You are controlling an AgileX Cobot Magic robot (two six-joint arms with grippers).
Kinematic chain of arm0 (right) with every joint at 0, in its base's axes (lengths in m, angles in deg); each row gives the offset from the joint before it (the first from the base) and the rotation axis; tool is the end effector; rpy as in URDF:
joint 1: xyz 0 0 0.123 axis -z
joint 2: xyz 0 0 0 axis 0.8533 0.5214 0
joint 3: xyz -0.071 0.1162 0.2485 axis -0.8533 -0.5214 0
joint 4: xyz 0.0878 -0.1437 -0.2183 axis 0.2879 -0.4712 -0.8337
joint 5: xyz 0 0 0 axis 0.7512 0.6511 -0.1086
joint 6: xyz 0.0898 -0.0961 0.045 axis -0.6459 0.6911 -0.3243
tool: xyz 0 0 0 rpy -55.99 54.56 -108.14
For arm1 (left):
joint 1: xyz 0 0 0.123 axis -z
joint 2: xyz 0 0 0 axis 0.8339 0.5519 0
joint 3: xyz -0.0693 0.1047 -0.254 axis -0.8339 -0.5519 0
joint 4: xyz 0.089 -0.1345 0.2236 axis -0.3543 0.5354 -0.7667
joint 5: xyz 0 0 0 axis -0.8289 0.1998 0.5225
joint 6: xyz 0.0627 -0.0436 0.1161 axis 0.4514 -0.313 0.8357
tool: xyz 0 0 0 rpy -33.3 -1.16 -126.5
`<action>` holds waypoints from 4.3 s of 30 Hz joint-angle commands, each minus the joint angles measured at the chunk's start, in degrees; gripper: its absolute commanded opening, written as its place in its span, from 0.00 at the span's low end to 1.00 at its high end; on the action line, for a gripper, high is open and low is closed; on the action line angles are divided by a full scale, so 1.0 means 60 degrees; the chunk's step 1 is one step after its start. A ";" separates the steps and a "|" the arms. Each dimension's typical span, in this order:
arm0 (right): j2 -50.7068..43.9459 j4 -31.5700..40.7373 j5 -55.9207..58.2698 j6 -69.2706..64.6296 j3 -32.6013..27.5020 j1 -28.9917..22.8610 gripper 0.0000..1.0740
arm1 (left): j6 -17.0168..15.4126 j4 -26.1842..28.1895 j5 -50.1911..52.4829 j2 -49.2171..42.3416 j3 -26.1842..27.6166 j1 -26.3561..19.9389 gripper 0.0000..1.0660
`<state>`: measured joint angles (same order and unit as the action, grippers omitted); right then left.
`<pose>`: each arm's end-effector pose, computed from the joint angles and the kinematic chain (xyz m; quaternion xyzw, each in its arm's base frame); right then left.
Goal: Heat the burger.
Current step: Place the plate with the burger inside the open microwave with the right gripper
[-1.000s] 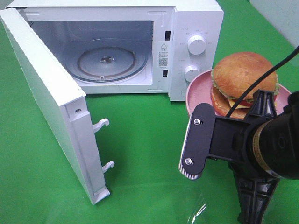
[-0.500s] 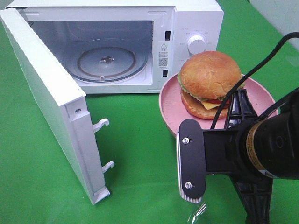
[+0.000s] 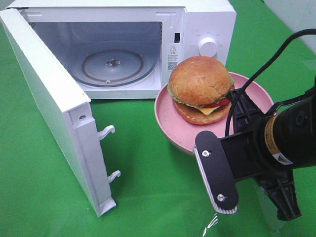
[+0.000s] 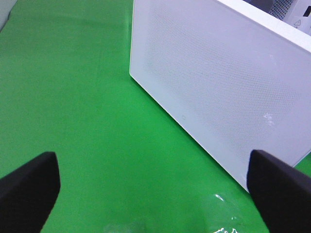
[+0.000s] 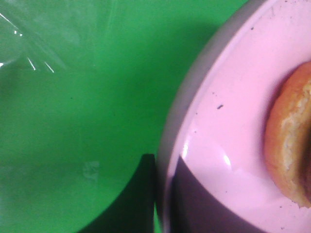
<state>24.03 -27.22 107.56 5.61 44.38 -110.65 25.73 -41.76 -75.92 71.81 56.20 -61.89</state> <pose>0.2034 0.1873 0.1435 -0.7889 0.5422 -0.1839 0.2231 0.0594 -0.0214 0.2743 0.0078 0.8473 -0.0600 0.5277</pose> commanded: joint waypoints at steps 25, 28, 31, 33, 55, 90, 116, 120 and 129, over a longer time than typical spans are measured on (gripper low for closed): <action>-0.0095 0.4651 -0.1700 0.9272 0.0029 0.2597 0.00 | -0.0010 0.0067 0.0076 -0.0010 -0.0029 -0.0029 0.91; -0.0095 0.4374 -0.1690 0.9139 0.0029 0.2263 0.00 | -0.0010 0.0067 0.0076 -0.0010 -0.0029 -0.0029 0.91; -0.0076 0.4374 -0.1728 0.9148 0.0057 0.2129 0.00 | -0.0010 0.0067 0.0076 -0.0010 -0.0029 -0.0029 0.91; 0.0172 0.4393 -0.1709 0.9139 0.0382 0.2072 0.00 | -0.0010 0.0067 0.0076 -0.0010 -0.0029 -0.0029 0.91; 0.2282 0.4717 -0.2263 0.9110 0.2483 0.1633 0.00 | -0.0010 0.0067 0.0076 -0.0010 -0.0029 -0.0029 0.91; 0.4870 0.6131 -0.2024 1.0151 0.5634 0.1652 0.00 | -0.0010 0.0067 0.0076 -0.0010 -0.0029 -0.0029 0.91; 0.7152 0.5357 -0.0984 0.8652 0.8824 0.1652 0.00 | -0.0010 0.0067 0.0076 -0.0010 -0.0029 -0.0029 0.91; 0.7477 0.5204 -0.0812 0.8317 0.9291 0.1652 0.00 | -0.0010 0.0067 0.0076 -0.0010 -0.0029 -0.0029 0.91; 0.8270 0.4851 -0.0525 0.7372 1.0399 0.1652 0.00 | -0.0010 0.0067 0.0076 -0.0010 -0.0029 -0.0029 0.91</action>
<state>74.23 2.80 106.70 50.71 105.74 -100.80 25.73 -41.76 -75.92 71.81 56.20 -61.89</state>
